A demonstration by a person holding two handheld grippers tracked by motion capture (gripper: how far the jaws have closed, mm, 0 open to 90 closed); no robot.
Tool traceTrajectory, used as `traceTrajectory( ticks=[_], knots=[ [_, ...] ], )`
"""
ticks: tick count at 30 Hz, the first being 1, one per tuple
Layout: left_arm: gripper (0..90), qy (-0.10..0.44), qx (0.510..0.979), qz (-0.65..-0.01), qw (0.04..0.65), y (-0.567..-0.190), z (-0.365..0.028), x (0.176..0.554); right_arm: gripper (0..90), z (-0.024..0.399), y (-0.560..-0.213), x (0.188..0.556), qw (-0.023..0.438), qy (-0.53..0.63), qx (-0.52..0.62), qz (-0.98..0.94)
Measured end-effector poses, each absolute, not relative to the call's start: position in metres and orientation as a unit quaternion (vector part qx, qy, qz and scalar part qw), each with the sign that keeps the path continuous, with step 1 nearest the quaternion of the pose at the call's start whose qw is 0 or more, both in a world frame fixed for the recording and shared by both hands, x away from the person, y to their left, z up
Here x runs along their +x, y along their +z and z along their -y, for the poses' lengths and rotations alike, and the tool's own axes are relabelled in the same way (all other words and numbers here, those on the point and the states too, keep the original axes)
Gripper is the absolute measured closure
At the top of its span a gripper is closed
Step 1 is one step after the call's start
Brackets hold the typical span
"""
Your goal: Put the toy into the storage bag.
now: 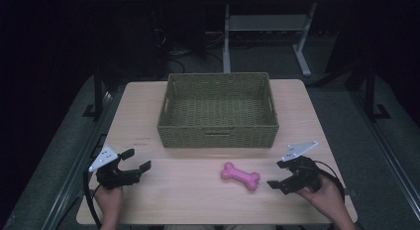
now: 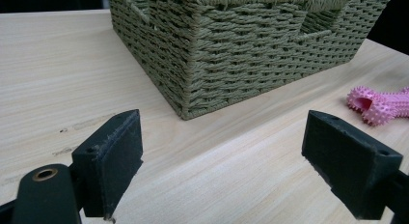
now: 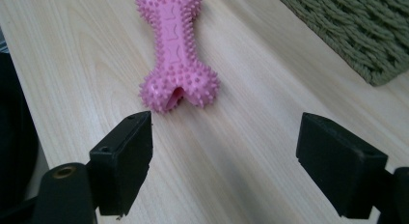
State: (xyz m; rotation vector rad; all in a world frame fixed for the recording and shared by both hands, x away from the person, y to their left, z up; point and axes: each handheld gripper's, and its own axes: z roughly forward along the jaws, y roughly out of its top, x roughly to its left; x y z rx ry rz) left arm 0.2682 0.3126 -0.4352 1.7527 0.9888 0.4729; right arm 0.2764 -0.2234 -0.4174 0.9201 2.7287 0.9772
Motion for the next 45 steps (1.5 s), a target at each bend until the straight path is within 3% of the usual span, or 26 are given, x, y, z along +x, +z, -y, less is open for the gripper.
traceTrajectory(
  ticks=[45],
  knots=[
    [13.9, 0.193, 0.728, -0.408, 0.516, -0.435, -0.313, 0.267, 18.2, 0.156, -0.402, 0.306, 0.014, 0.285, 0.225, -0.931]
  ],
)
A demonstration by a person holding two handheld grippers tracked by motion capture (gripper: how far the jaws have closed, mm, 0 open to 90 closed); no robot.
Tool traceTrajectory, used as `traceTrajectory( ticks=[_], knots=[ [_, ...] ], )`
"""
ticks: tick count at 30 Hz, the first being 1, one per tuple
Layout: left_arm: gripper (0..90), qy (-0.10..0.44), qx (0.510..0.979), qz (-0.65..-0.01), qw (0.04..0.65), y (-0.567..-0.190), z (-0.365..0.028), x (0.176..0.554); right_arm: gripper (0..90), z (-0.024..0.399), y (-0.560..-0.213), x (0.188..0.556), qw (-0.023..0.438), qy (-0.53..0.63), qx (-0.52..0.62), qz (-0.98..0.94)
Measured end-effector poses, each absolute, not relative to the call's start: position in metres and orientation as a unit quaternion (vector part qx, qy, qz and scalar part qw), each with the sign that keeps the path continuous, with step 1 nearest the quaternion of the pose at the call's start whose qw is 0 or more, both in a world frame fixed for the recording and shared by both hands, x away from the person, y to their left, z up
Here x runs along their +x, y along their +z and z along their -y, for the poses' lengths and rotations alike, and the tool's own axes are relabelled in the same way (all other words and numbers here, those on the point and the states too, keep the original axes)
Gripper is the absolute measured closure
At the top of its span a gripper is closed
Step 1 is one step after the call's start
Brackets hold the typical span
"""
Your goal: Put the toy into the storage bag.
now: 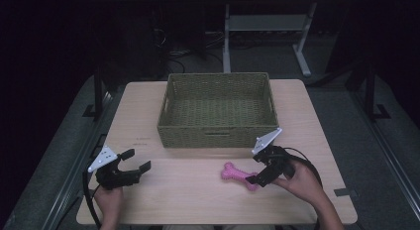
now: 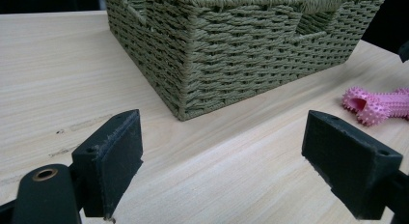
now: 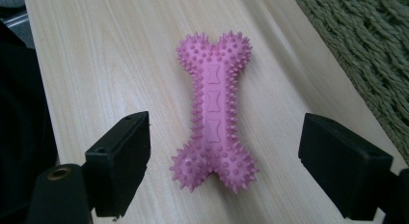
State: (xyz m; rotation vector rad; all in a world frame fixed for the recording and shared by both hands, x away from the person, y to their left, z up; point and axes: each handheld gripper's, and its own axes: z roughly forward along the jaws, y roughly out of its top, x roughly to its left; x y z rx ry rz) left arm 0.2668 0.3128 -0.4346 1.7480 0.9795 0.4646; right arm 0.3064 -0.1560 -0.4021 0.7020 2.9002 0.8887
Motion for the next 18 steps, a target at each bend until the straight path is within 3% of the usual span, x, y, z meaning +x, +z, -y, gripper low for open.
traceTrajectory(
  ticks=[18],
  knots=[
    [13.9, 0.192, 0.727, -0.409, 0.517, -0.435, -0.314, 0.267, 20.2, 0.127, -0.407, 0.318, -0.007, 0.263, 0.195, -0.945]
  ],
)
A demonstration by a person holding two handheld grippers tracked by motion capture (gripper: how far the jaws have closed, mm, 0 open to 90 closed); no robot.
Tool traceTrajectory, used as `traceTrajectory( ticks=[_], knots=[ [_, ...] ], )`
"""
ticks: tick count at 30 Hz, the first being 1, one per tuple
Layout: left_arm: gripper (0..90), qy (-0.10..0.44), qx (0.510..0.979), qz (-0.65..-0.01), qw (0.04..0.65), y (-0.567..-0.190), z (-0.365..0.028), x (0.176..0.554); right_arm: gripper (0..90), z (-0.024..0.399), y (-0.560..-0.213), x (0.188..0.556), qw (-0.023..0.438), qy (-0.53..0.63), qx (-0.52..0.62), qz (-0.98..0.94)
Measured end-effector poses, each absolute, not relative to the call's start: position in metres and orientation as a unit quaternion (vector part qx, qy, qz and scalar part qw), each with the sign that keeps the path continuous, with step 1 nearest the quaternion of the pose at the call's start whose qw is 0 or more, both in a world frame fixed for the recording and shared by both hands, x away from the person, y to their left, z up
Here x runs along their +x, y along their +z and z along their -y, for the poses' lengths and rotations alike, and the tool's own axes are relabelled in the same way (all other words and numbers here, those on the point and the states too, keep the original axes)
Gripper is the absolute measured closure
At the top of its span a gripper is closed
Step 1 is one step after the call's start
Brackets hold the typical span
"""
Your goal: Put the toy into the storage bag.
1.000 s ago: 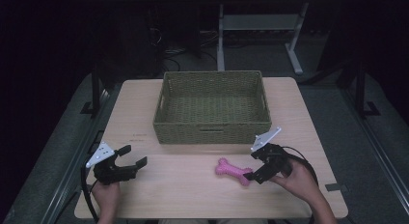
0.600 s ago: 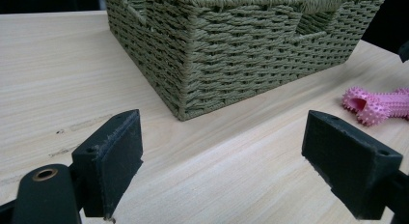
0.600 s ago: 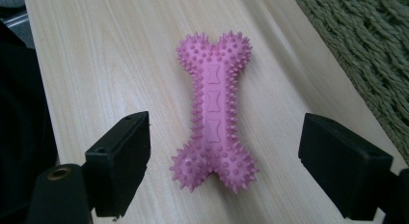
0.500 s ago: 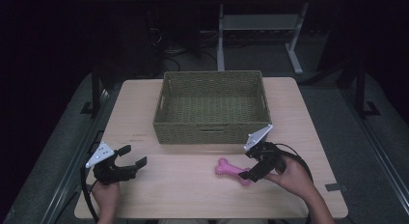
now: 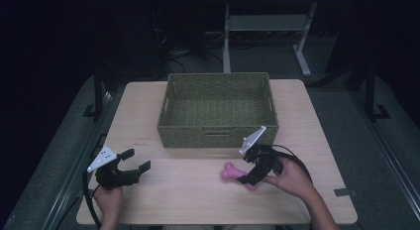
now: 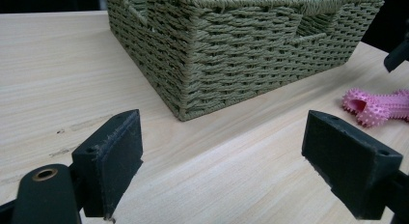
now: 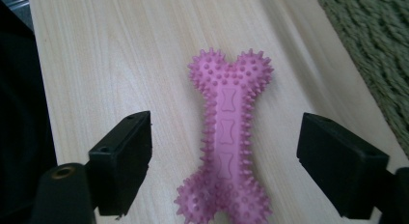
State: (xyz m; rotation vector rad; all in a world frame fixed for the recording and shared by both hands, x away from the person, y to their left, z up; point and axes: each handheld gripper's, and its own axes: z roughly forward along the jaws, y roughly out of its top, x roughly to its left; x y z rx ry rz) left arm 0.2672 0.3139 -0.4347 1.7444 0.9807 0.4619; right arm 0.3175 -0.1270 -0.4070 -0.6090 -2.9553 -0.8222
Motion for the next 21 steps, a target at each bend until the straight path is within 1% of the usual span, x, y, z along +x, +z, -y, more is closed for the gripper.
traceTrajectory(
  ticks=[6, 10, 21],
  knots=[
    [13.9, 0.192, 0.727, -0.408, 0.518, -0.434, -0.314, 0.267, 22.7, 0.119, -0.416, 0.321, 0.010, -0.242, -0.186, 0.952],
    [13.9, 0.192, 0.728, -0.408, 0.517, -0.434, -0.314, 0.267, 28.4, 0.117, -0.422, 0.324, 0.015, -0.230, -0.185, 0.955],
    [13.9, 0.191, 0.726, -0.410, 0.518, -0.435, -0.315, 0.267, 37.2, 0.115, -0.434, 0.330, 0.031, -0.220, -0.194, 0.956]
  ],
)
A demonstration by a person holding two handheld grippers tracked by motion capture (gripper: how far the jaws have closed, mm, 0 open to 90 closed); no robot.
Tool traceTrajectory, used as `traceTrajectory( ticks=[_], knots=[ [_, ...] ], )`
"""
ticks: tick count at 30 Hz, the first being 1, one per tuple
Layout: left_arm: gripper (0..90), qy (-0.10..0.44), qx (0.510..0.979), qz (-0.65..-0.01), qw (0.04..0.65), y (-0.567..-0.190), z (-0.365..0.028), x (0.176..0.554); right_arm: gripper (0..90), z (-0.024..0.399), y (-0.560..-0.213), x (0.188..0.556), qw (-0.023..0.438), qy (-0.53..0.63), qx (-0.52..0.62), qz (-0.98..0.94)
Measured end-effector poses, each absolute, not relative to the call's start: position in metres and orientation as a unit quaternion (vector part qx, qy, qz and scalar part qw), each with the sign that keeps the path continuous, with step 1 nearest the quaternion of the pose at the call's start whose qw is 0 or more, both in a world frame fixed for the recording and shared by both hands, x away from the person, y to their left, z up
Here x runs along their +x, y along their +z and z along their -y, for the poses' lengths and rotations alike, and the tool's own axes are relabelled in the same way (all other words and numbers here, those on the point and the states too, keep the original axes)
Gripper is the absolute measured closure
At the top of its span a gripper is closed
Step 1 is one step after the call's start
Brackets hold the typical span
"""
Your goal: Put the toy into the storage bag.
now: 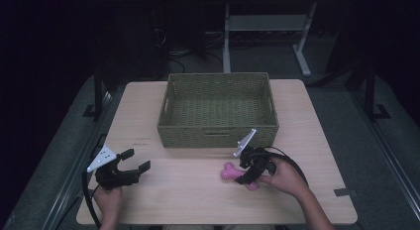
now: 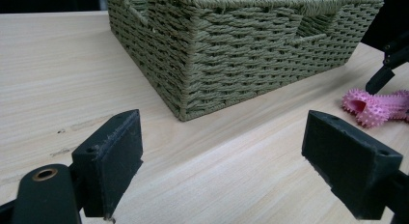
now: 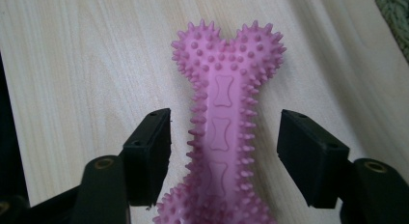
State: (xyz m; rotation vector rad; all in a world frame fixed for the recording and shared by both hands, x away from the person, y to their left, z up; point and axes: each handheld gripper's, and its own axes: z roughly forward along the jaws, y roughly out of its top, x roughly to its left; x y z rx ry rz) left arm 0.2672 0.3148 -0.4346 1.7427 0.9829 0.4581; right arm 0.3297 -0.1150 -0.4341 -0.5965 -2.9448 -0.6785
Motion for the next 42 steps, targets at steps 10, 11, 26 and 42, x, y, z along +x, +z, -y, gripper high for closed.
traceTrajectory(
  ticks=[10, 11, 26, 42],
  knots=[
    [13.9, 0.191, 0.725, -0.410, 0.519, -0.435, -0.315, 0.267, 44.6, 0.111, -0.436, 0.329, 0.028, -0.208, -0.186, 0.960],
    [13.9, 0.192, 0.726, -0.409, 0.519, -0.435, -0.315, 0.267, 45.1, 0.111, -0.437, 0.329, 0.028, -0.206, -0.186, 0.960],
    [13.9, 0.191, 0.724, -0.410, 0.520, -0.435, -0.316, 0.267, 54.6, 0.105, -0.439, 0.329, 0.025, -0.188, -0.171, 0.967],
    [13.9, 0.191, 0.722, -0.412, 0.521, -0.435, -0.317, 0.267, 57.8, 0.110, -0.433, 0.329, 0.046, -0.196, -0.144, 0.969]
  ],
)
